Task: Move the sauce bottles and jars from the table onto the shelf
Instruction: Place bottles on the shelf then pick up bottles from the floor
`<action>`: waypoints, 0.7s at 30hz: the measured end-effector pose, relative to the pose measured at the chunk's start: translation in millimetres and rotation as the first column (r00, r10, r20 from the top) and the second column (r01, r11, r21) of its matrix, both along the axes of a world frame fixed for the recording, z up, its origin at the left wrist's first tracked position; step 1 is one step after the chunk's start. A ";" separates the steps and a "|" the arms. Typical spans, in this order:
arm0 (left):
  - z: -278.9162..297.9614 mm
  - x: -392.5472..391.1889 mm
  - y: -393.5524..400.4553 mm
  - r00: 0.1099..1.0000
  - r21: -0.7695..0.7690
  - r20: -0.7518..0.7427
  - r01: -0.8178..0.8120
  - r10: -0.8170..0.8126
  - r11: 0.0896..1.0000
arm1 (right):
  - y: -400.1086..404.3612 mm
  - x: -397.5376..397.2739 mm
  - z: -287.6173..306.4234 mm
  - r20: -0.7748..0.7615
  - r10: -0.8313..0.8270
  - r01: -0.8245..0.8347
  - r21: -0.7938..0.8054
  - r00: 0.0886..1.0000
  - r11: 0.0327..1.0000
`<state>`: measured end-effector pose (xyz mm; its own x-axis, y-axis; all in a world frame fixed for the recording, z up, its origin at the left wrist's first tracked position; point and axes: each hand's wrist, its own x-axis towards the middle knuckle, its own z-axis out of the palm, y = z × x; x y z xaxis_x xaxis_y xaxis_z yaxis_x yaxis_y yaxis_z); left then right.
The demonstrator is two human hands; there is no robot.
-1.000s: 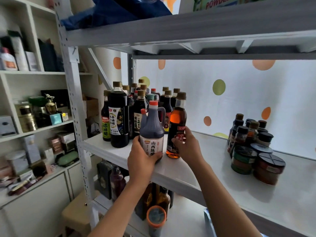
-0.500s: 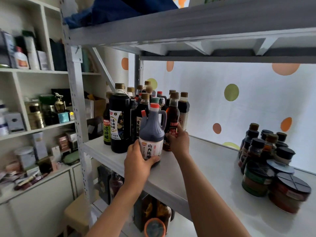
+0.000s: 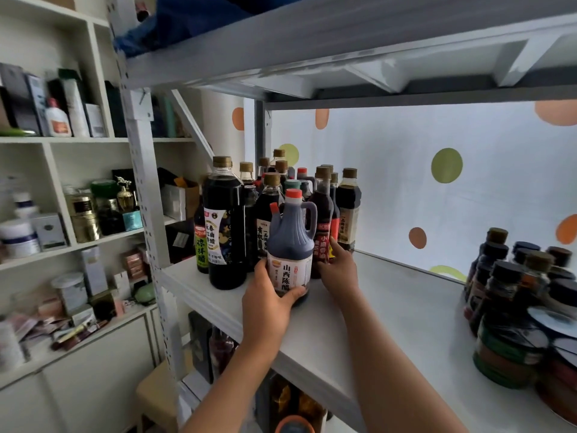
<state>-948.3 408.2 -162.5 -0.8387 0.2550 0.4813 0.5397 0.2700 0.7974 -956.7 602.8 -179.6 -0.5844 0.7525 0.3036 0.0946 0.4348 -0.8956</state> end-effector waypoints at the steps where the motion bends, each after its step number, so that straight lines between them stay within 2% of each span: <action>1: 0.2 -0.3 0.6 1.000 -0.002 0.002 -0.001 0.001 1.000 | -7.2 7.2 5.1 -0.025 0.022 -0.023 -0.039 0.999 0.999; 4: 0.9 -1.6 2.9 1.000 -0.007 0.000 -0.009 0.009 1.000 | -12.2 17.0 13.3 -0.085 0.057 -0.070 -0.167 0.995 0.984; 7: 2.3 -2.5 6.0 1.000 -0.021 -0.015 -0.014 0.014 1.000 | -10.9 20.9 18.1 -0.078 0.048 -0.065 -0.228 0.996 0.972; 14: 5.3 -6.6 16.0 0.998 -0.068 -0.064 -0.008 0.003 0.998 | -23.7 21.7 23.4 -0.025 -0.077 0.072 -0.149 0.997 0.986; 21: 6.4 -11.6 30.0 0.999 -0.074 -0.043 0.011 -0.015 0.997 | -17.8 20.1 25.3 0.008 -0.025 0.026 -0.236 1.000 0.971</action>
